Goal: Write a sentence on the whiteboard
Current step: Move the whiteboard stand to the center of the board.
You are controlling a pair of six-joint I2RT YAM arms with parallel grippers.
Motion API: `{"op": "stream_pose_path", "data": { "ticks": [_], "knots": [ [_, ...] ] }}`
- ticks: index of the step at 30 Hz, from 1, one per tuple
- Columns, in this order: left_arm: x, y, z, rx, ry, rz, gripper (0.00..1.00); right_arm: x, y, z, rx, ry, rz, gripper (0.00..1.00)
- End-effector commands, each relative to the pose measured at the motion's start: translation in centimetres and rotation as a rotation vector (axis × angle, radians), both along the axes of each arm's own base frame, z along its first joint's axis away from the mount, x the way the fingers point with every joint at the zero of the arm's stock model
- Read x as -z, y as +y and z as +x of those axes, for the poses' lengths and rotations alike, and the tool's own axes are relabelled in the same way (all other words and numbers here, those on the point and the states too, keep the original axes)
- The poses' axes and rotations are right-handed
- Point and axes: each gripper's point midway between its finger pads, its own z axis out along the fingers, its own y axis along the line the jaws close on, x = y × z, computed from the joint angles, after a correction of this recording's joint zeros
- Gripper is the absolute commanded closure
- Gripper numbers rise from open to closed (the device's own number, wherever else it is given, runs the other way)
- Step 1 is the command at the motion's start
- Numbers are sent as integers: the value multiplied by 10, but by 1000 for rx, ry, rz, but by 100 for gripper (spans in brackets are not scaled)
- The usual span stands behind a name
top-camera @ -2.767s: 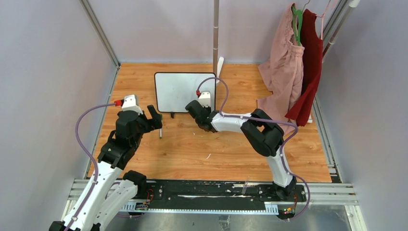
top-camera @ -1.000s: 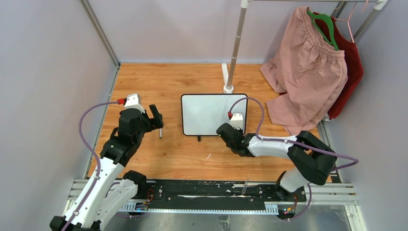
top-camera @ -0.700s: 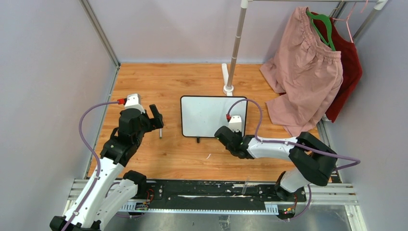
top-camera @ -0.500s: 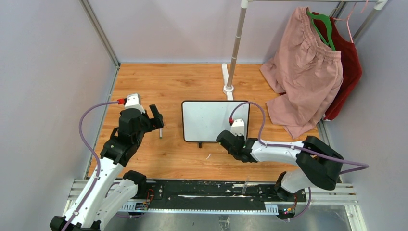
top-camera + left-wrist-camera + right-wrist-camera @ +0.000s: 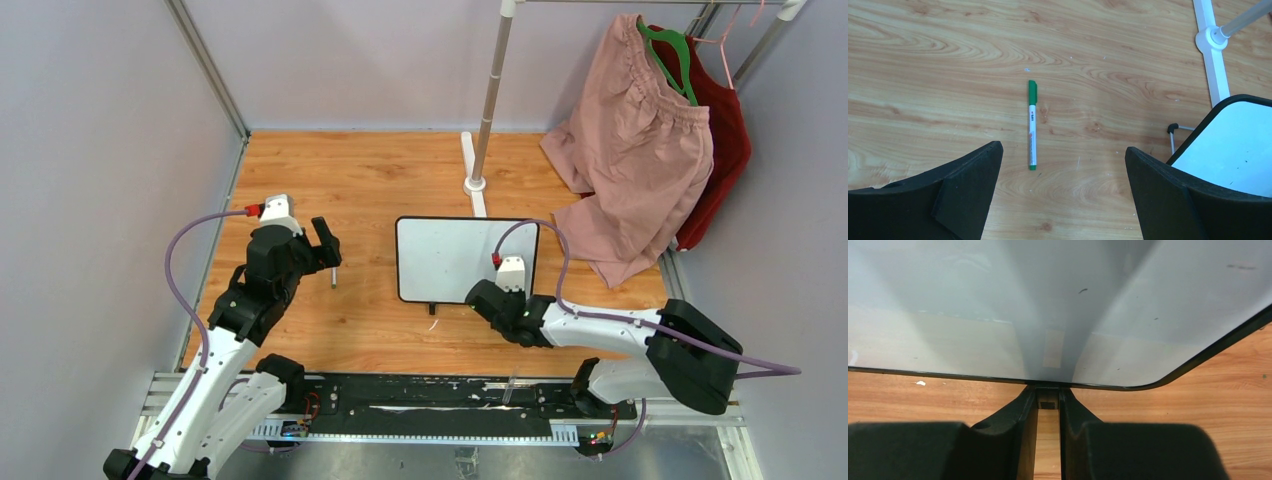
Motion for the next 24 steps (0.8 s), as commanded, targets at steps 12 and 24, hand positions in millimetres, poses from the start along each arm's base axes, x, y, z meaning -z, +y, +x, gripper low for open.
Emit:
{"op": "stream_pose_path", "data": {
  "ticks": [12,24],
  "knots": [
    [2,-3,3,10,-7,-8,2,12,30,11,-180,25,-12,100],
    [4,-4,4,13,4,-7,2,13,32,0,-75,81,130,76]
  ]
}}
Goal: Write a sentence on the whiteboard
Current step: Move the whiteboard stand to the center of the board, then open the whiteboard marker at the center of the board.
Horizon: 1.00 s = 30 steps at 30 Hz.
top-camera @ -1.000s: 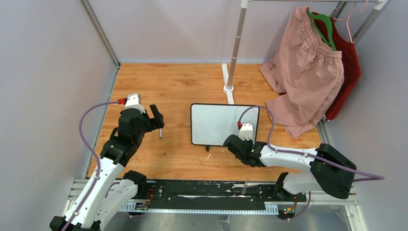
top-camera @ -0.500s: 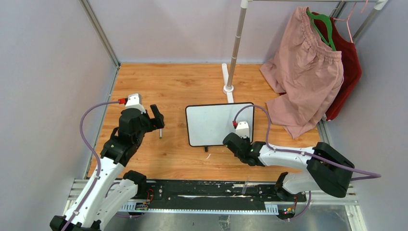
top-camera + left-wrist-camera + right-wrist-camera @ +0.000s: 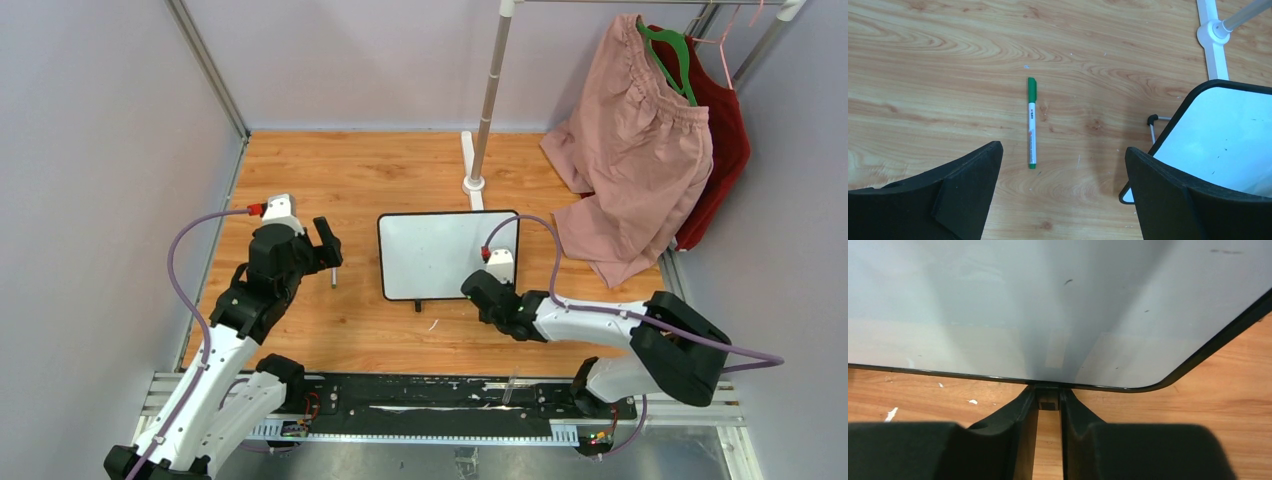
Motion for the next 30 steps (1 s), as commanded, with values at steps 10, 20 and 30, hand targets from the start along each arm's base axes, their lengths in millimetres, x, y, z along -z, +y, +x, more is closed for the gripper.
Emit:
{"op": "stream_pose_path", "data": {
  "ticks": [10,20,30],
  "knots": [
    [4,3,1,-17,0,9,1,-22,-6,-19,23,57,90,47],
    [33,24,5,-137,71,87,0,-88,-6,-54,-261,-30,200,42],
    [83,7,26,-49,350,103,0,-146,-3,-69,-420,-246,428,44]
  ]
}}
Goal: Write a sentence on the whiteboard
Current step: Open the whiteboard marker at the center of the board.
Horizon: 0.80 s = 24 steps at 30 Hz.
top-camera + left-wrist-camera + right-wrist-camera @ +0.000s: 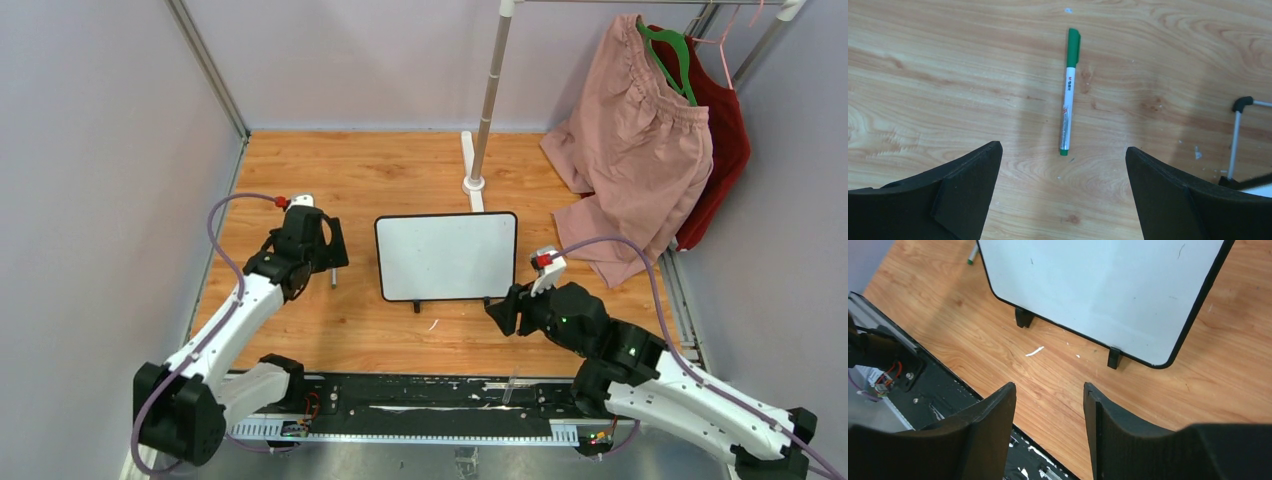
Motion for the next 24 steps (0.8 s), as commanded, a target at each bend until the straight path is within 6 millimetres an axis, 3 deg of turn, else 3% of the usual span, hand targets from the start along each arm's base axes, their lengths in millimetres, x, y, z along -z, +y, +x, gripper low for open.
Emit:
{"op": "stream_pose_path", "data": {
  "ticks": [1,7,15,19,24],
  "knots": [
    [13,-6,14,30,73,-22,0,-8,4,-10,-88,-77,57,45],
    [46,-6,35,27,180,-80,12,-31,14,-14,-129,-155,203,49],
    [64,-5,69,48,282,-26,34,-50,22,-18,-204,-184,170,51],
    [70,0,79,48,328,20,36,-55,25,-17,-217,-192,163,51],
    [87,5,76,40,385,45,37,-62,23,-18,-224,-211,161,51]
  ]
}}
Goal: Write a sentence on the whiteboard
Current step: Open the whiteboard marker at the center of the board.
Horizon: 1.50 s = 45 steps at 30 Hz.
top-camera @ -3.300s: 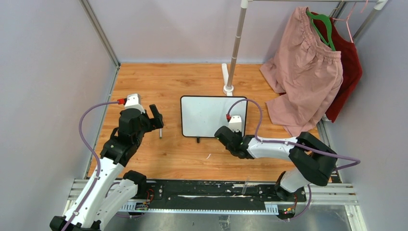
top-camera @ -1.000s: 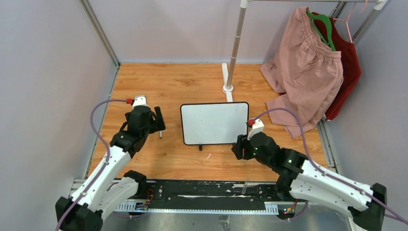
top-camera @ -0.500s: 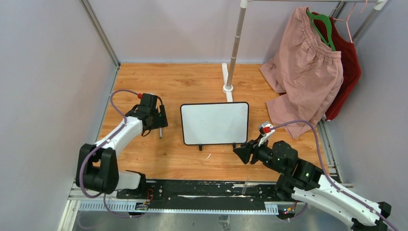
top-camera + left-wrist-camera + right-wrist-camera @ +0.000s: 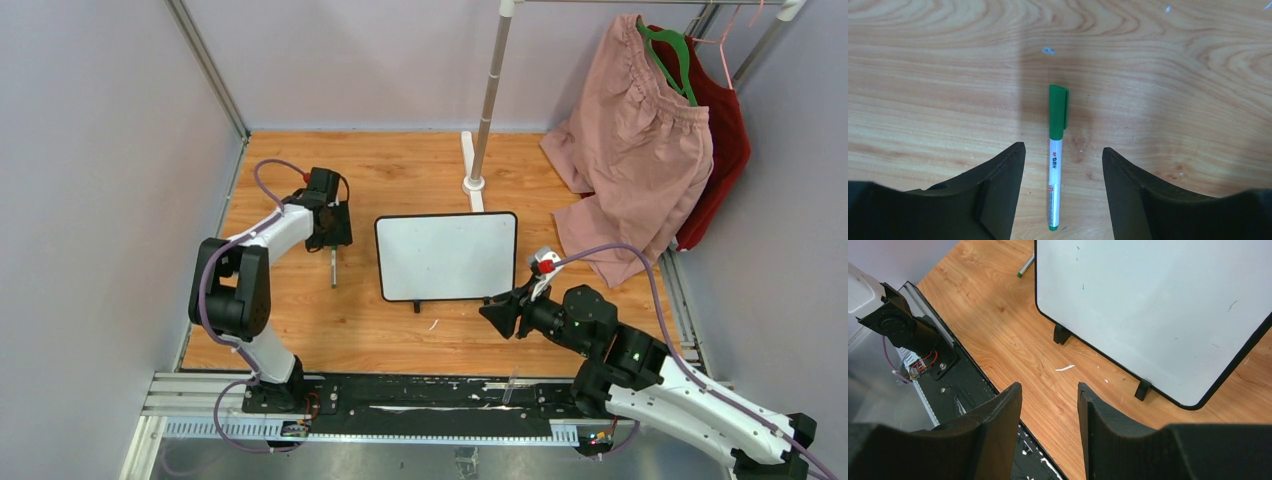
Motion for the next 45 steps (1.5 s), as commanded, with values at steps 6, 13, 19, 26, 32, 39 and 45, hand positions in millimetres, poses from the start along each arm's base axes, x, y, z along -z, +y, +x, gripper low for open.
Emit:
{"op": "stream_pose_path", "data": {
  "ticks": [6,13,19,26,32,39,45],
  "knots": [
    [30,16,-12,-6,117,29,40,-32,0,-4,-37,-74,30,52],
    [44,18,-18,-1,159,32,44,-35,-2,-3,-27,-82,32,52],
    [56,15,-26,9,205,19,51,-34,-4,-3,-19,-78,22,52],
    [65,15,-35,16,238,17,61,-38,-8,-1,-6,-92,17,52],
    [68,17,-39,19,253,24,69,-37,-10,-1,3,-90,14,52],
    [68,16,-41,19,244,20,85,-38,-15,-1,18,-87,13,53],
    [65,16,-41,12,235,16,100,-37,-17,-1,26,-76,8,54]
  ]
}}
